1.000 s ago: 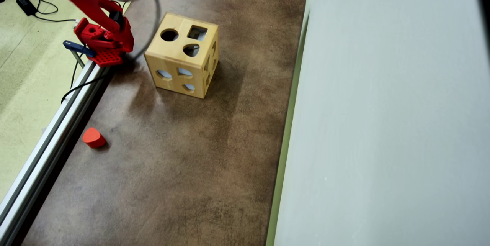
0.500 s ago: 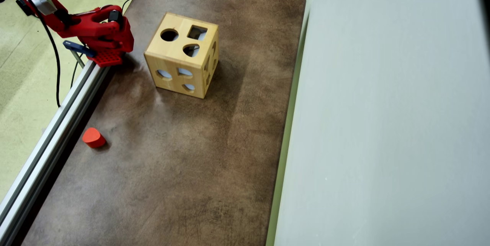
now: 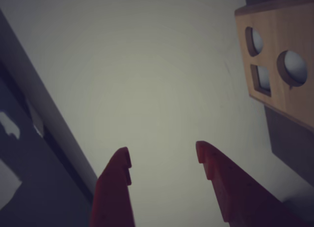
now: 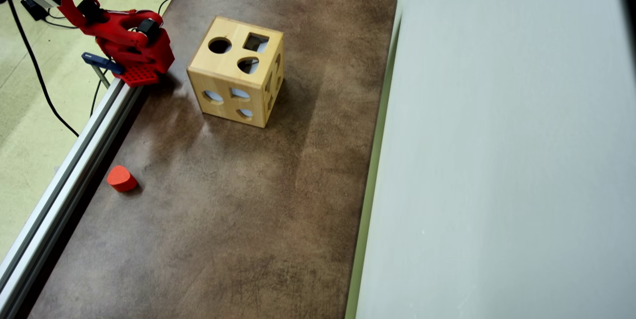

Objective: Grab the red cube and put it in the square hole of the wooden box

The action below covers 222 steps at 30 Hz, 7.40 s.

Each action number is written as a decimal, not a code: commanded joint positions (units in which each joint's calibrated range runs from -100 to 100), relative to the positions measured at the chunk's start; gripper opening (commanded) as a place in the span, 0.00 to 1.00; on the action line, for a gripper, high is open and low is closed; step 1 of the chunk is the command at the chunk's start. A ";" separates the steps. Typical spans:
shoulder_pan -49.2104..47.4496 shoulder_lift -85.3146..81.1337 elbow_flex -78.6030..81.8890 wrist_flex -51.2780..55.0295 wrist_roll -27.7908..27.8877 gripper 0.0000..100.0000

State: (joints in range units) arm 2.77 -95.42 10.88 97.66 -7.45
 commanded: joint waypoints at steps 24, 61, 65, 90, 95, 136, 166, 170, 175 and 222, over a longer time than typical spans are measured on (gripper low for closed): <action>0.20 0.09 9.07 0.33 5.67 0.03; 0.13 0.09 9.16 0.33 5.52 0.03; 0.13 0.09 9.16 0.33 5.52 0.03; 0.13 0.09 9.16 0.33 5.52 0.03; 0.13 0.09 9.16 0.33 5.52 0.03; 0.13 0.09 9.16 0.33 5.52 0.03; 0.13 0.09 9.16 0.33 5.52 0.03; 0.13 0.09 9.16 0.33 5.52 0.03; 0.13 0.09 9.16 0.33 5.52 0.03; 0.13 0.09 9.16 0.33 5.52 0.03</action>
State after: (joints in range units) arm 3.05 -95.51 19.91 97.98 -2.22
